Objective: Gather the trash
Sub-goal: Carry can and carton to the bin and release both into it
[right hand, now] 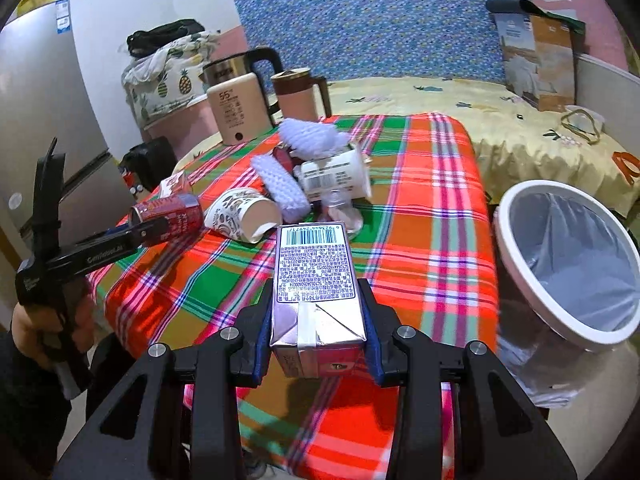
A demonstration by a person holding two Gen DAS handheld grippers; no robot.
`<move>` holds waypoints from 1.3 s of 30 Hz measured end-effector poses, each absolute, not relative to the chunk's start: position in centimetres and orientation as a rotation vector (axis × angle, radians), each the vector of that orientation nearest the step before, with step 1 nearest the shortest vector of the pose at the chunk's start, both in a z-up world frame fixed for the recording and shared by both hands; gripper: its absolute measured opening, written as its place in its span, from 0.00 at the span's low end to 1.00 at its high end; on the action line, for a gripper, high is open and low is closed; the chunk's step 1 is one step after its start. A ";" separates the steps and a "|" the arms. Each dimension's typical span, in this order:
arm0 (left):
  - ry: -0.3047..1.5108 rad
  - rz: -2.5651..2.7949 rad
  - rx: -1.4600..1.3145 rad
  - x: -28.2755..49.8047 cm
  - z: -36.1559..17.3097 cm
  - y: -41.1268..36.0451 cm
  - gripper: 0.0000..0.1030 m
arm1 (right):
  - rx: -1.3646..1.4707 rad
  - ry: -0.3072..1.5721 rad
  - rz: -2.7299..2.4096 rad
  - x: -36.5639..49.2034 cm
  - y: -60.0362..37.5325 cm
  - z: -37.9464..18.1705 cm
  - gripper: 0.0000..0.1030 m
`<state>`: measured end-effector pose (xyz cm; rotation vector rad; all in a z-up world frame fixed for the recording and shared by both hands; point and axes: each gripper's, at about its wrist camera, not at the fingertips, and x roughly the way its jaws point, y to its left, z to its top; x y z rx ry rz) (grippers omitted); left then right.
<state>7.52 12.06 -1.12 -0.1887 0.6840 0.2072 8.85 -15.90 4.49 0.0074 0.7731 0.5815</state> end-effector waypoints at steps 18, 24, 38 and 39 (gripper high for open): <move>0.601 0.109 -0.175 8.0 3.3 7.0 0.53 | 0.087 0.710 0.458 10.2 -21.6 5.1 0.38; 0.560 -0.010 -0.146 10.2 5.8 2.5 0.53 | 0.108 0.682 0.363 11.4 -25.0 5.5 0.38; 0.619 -0.345 -0.077 18.6 5.2 -11.4 0.53 | 0.121 0.730 0.196 15.1 -30.9 4.1 0.38; 0.630 -0.358 -0.074 19.1 4.9 -12.1 0.53 | 0.123 0.738 0.186 15.3 -31.3 3.9 0.38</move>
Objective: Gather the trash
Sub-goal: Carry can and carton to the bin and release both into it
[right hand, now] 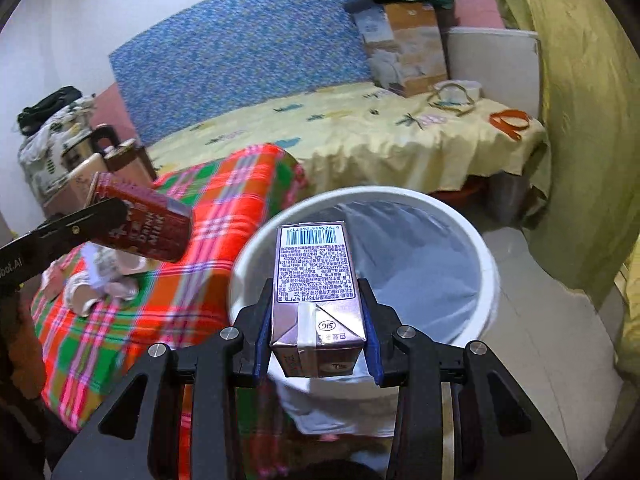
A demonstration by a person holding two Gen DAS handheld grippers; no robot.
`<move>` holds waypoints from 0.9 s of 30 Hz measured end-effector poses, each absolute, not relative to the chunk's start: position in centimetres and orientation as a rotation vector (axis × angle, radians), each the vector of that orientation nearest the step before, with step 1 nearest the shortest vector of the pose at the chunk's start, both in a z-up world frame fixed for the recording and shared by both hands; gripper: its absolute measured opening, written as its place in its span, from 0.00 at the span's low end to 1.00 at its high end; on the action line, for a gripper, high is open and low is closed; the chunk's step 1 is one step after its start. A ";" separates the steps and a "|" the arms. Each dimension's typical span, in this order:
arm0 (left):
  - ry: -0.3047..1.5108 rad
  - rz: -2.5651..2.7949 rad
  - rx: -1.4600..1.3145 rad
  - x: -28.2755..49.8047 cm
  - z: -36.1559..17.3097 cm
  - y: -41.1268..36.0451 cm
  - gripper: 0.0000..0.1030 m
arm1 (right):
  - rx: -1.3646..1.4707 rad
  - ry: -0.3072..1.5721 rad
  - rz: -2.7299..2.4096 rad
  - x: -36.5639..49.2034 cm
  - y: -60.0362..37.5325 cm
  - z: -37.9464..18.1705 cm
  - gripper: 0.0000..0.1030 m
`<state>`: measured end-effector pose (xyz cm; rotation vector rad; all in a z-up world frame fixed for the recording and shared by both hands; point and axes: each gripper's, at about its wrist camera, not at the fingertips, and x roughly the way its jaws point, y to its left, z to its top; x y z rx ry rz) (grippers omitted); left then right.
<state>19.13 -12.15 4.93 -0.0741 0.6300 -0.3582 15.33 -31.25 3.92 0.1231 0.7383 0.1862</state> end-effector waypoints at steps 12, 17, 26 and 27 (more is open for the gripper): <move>0.757 -0.458 -0.048 21.9 1.4 -17.1 0.53 | 0.153 0.834 0.133 16.9 -33.4 2.0 0.39; 0.797 -0.472 -0.048 22.6 0.3 -17.6 0.53 | 0.157 0.850 0.118 16.9 -34.0 1.7 0.39; 0.789 -0.464 -0.060 22.0 0.6 -17.0 0.54 | 0.182 0.816 0.123 15.7 -34.1 2.7 0.48; 0.786 -0.460 -0.060 22.0 0.6 -16.9 0.54 | 0.184 0.812 0.125 15.5 -34.0 2.8 0.50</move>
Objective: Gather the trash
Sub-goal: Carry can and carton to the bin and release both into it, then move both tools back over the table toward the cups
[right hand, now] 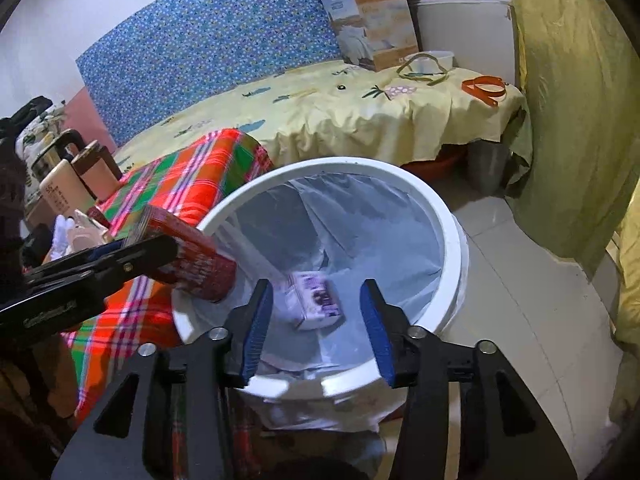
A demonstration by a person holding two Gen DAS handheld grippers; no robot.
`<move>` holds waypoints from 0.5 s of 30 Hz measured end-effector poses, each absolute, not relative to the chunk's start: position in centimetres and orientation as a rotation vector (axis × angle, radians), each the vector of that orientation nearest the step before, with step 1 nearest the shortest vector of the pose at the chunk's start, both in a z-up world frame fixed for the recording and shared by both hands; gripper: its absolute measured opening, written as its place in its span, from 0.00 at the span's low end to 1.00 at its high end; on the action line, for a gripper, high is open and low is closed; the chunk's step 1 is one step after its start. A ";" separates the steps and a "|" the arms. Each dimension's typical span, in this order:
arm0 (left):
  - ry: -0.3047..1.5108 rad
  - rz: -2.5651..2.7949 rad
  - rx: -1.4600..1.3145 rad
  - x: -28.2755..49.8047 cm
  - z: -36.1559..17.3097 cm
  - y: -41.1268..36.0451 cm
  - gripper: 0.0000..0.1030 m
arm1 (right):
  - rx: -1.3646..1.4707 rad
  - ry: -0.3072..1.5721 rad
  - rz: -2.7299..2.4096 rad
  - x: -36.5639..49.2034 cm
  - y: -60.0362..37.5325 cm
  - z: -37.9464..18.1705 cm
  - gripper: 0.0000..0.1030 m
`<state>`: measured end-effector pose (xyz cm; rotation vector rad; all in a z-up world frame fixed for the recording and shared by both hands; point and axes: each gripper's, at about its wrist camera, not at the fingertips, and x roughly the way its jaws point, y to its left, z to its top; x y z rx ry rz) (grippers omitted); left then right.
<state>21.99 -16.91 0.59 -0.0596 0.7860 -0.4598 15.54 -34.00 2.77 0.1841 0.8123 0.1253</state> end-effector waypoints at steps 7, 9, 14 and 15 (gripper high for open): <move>0.760 -0.441 -0.074 21.1 1.3 -16.0 0.62 | 0.177 0.788 0.136 14.4 -33.3 3.8 0.51; 0.749 -0.441 -0.081 20.5 1.6 -15.6 0.62 | 0.177 0.780 0.147 14.1 -33.0 4.2 0.51; 0.721 -0.417 -0.093 18.3 2.4 -14.0 0.62 | 0.168 0.752 0.182 13.0 -31.9 4.9 0.51; 0.715 -0.410 -0.096 17.8 2.5 -13.5 0.62 | 0.169 0.750 0.190 12.8 -31.7 4.9 0.52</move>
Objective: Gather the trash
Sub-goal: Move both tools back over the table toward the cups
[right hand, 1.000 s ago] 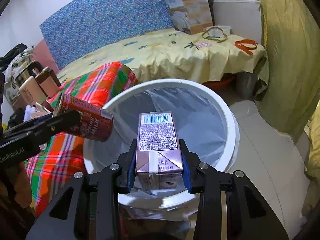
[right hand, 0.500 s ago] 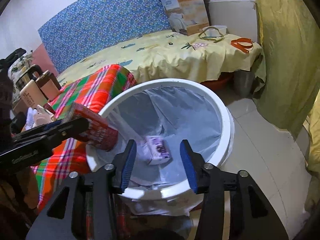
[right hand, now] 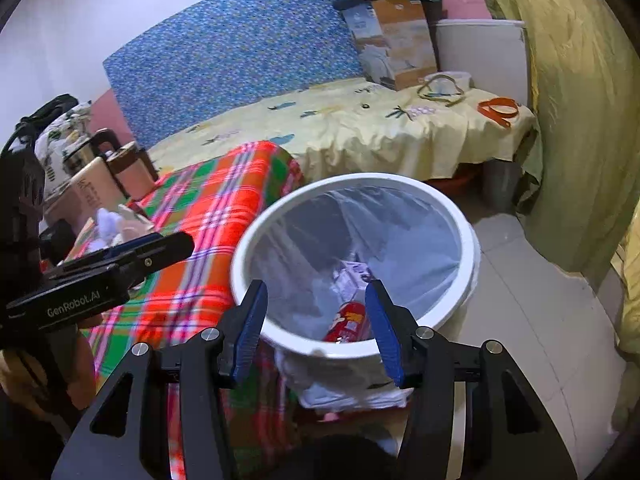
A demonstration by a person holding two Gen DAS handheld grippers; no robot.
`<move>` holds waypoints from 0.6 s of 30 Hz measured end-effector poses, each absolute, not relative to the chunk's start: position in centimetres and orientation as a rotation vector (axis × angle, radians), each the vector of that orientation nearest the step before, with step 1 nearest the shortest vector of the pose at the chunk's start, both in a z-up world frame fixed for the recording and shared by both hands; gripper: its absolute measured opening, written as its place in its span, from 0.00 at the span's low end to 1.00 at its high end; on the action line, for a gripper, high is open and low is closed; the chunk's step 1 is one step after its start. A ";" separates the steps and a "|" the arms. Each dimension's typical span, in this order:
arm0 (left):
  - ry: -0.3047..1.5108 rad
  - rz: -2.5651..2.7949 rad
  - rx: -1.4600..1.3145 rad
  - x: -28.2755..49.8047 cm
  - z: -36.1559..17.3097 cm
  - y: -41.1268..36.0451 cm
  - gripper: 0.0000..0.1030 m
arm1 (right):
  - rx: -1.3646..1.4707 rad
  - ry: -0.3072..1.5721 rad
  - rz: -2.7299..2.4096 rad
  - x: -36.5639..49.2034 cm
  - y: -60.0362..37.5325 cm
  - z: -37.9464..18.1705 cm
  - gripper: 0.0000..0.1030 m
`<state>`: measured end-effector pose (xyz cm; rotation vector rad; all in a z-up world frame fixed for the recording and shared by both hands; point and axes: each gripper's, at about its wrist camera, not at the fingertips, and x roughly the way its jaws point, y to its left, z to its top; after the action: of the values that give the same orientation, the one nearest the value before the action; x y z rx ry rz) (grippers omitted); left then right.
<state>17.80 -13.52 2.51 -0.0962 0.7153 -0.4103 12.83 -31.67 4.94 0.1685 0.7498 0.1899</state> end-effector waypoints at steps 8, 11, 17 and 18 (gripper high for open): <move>0.686 -0.309 -0.116 14.5 2.5 -9.1 0.62 | 0.146 0.719 0.304 12.1 -28.5 5.3 0.53; 0.675 -0.260 -0.122 13.5 2.4 -7.4 0.62 | 0.123 0.728 0.338 12.1 -27.0 5.1 0.54; 0.663 -0.162 -0.133 11.8 1.7 -4.0 0.62 | 0.093 0.768 0.405 11.9 -24.7 4.4 0.54; 0.663 -0.150 -0.136 11.7 1.6 -3.6 0.62 | 0.091 0.770 0.412 11.7 -24.5 4.4 0.54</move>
<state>11.66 -3.55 1.59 -0.1363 0.6626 -0.1500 11.72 -24.54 4.41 0.0912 0.7703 0.4121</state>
